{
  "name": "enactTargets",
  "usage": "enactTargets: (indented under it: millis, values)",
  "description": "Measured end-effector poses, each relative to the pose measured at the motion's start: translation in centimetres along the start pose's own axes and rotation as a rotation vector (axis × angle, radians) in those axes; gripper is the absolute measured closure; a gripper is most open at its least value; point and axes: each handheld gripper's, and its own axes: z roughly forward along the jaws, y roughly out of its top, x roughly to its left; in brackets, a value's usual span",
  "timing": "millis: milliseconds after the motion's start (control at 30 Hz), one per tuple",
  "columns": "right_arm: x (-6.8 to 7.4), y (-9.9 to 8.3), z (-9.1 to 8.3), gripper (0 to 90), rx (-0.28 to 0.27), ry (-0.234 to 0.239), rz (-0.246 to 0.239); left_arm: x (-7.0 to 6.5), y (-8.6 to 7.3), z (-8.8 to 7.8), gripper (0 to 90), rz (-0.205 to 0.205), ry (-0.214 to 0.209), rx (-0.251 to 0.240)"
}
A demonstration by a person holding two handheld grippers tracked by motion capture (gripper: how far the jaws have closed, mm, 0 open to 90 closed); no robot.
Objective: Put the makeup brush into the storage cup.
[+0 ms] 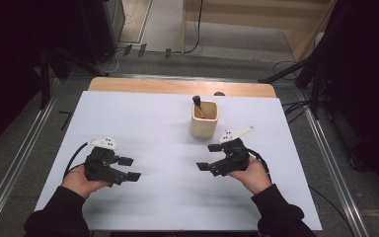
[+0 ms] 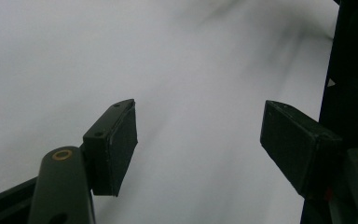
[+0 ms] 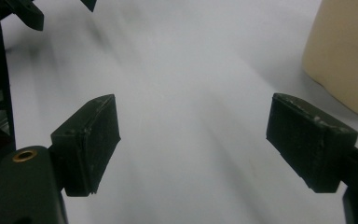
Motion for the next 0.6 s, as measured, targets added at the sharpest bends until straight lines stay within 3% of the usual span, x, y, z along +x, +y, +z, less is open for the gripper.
enactTargets:
  millis: [600]
  values:
    - [-0.1,-3.0,-1.0,18.3,0.003,-0.015,0.029,0.0,0.0,0.0,27.9,0.004,0.003,0.004]
